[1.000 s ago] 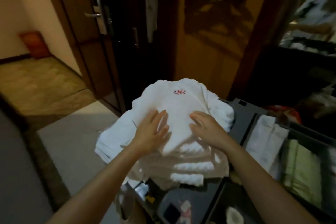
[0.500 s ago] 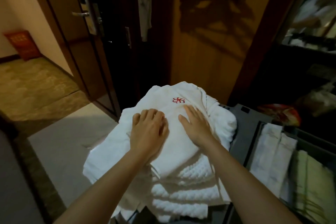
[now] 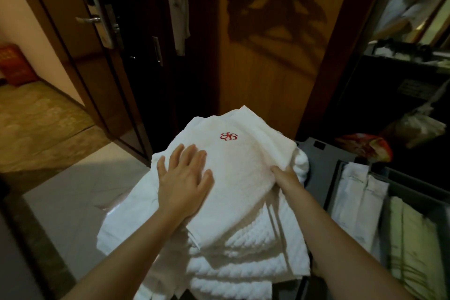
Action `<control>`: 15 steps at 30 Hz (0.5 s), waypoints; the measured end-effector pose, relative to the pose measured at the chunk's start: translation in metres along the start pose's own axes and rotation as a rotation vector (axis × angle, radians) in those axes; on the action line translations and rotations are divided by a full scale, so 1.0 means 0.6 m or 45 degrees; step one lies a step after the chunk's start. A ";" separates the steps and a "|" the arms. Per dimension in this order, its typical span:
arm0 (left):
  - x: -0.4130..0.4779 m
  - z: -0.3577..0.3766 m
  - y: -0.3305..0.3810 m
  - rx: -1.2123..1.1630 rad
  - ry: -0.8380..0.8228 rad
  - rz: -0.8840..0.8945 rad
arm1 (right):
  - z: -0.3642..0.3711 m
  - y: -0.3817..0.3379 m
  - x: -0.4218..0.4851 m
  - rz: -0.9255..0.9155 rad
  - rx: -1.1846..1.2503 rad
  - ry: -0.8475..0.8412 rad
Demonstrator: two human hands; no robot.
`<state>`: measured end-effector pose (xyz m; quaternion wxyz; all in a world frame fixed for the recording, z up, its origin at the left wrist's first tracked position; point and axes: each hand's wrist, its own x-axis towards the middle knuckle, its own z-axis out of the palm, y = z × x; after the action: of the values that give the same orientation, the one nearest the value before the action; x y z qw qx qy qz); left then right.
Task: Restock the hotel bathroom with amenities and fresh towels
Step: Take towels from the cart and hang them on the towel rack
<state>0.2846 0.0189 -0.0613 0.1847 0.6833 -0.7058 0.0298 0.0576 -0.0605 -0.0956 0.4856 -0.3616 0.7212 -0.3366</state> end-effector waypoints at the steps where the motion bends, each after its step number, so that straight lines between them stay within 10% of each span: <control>1: 0.000 0.001 0.000 0.005 -0.001 -0.001 | -0.002 -0.003 0.002 0.009 0.078 -0.009; 15: -0.001 0.004 -0.007 -0.042 0.034 0.014 | 0.014 -0.019 -0.066 0.124 1.119 -0.148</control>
<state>0.2884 0.0183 -0.0643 0.2053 0.6758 -0.7074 0.0281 0.0782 -0.0337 -0.0706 0.6482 -0.1045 0.4974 -0.5670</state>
